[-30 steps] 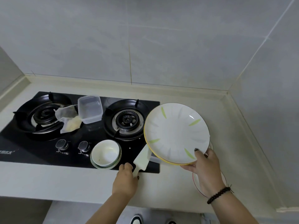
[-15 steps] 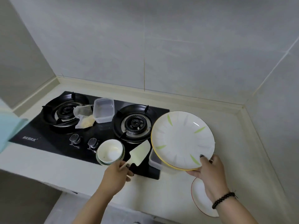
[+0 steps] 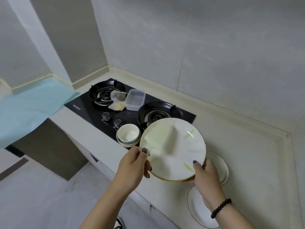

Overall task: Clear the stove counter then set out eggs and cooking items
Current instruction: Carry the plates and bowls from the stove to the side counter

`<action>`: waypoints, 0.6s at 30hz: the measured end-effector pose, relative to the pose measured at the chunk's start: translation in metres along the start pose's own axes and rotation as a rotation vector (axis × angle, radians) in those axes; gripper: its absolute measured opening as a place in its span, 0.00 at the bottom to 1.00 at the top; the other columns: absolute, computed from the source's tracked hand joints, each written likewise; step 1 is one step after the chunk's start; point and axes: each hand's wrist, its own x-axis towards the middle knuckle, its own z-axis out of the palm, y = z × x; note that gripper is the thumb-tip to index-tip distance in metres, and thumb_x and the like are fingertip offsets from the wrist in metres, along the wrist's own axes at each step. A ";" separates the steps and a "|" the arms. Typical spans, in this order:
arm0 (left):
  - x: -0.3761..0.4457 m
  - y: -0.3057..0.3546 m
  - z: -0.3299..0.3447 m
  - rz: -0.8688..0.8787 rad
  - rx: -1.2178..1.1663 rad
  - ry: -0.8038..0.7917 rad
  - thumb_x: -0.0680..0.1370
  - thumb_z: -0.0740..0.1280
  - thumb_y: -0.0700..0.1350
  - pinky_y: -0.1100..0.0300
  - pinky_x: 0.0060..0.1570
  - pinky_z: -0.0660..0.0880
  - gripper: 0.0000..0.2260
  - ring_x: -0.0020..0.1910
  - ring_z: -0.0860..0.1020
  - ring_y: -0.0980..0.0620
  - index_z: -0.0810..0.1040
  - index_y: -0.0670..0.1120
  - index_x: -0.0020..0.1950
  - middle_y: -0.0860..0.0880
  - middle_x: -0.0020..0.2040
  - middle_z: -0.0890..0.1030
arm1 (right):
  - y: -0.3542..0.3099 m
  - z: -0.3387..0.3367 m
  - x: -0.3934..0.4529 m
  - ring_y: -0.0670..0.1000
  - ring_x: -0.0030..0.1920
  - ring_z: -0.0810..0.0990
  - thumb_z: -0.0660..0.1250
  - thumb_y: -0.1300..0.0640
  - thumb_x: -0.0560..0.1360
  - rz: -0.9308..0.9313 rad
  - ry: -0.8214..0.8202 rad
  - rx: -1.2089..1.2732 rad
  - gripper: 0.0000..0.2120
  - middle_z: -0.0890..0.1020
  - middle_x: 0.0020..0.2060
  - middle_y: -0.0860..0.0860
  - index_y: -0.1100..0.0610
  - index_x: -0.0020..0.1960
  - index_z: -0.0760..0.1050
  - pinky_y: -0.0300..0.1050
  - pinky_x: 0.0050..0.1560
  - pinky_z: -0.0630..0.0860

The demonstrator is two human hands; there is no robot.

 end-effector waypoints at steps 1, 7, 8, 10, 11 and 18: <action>-0.007 -0.002 -0.003 -0.027 0.018 -0.011 0.82 0.58 0.47 0.65 0.30 0.69 0.11 0.28 0.78 0.53 0.73 0.41 0.48 0.49 0.31 0.81 | 0.000 0.005 -0.003 0.58 0.51 0.79 0.60 0.62 0.79 0.007 -0.046 -0.004 0.04 0.79 0.52 0.55 0.60 0.53 0.72 0.52 0.34 0.82; -0.038 -0.017 -0.026 -0.160 0.020 -0.021 0.83 0.58 0.48 0.63 0.29 0.70 0.10 0.29 0.81 0.48 0.73 0.42 0.49 0.50 0.33 0.80 | 0.003 0.041 -0.020 0.58 0.49 0.80 0.61 0.61 0.79 -0.025 -0.256 -0.113 0.03 0.80 0.49 0.55 0.58 0.52 0.73 0.55 0.34 0.82; -0.043 -0.021 -0.034 -0.177 0.025 0.007 0.83 0.58 0.48 0.62 0.29 0.70 0.10 0.29 0.82 0.48 0.73 0.43 0.49 0.50 0.33 0.81 | 0.006 0.050 -0.024 0.58 0.49 0.80 0.61 0.60 0.79 -0.028 -0.287 -0.135 0.04 0.80 0.49 0.55 0.56 0.52 0.73 0.57 0.35 0.83; -0.050 -0.029 -0.045 -0.189 0.066 0.043 0.82 0.58 0.48 0.60 0.30 0.70 0.09 0.29 0.82 0.47 0.73 0.45 0.49 0.50 0.34 0.81 | 0.009 0.064 -0.031 0.57 0.49 0.80 0.61 0.59 0.79 -0.049 -0.329 -0.169 0.04 0.81 0.49 0.53 0.53 0.53 0.73 0.59 0.41 0.83; -0.053 -0.034 -0.053 -0.192 0.092 0.072 0.82 0.58 0.49 0.60 0.31 0.71 0.09 0.29 0.83 0.47 0.73 0.46 0.49 0.49 0.35 0.82 | 0.011 0.074 -0.035 0.56 0.49 0.80 0.61 0.59 0.79 -0.064 -0.361 -0.197 0.04 0.81 0.49 0.52 0.52 0.53 0.73 0.60 0.44 0.82; -0.081 -0.067 -0.130 -0.062 0.593 0.178 0.79 0.57 0.61 0.60 0.45 0.77 0.15 0.39 0.80 0.58 0.65 0.64 0.66 0.60 0.48 0.79 | 0.015 0.130 -0.058 0.54 0.50 0.80 0.62 0.58 0.79 -0.068 -0.549 -0.299 0.04 0.81 0.49 0.52 0.52 0.51 0.73 0.60 0.45 0.82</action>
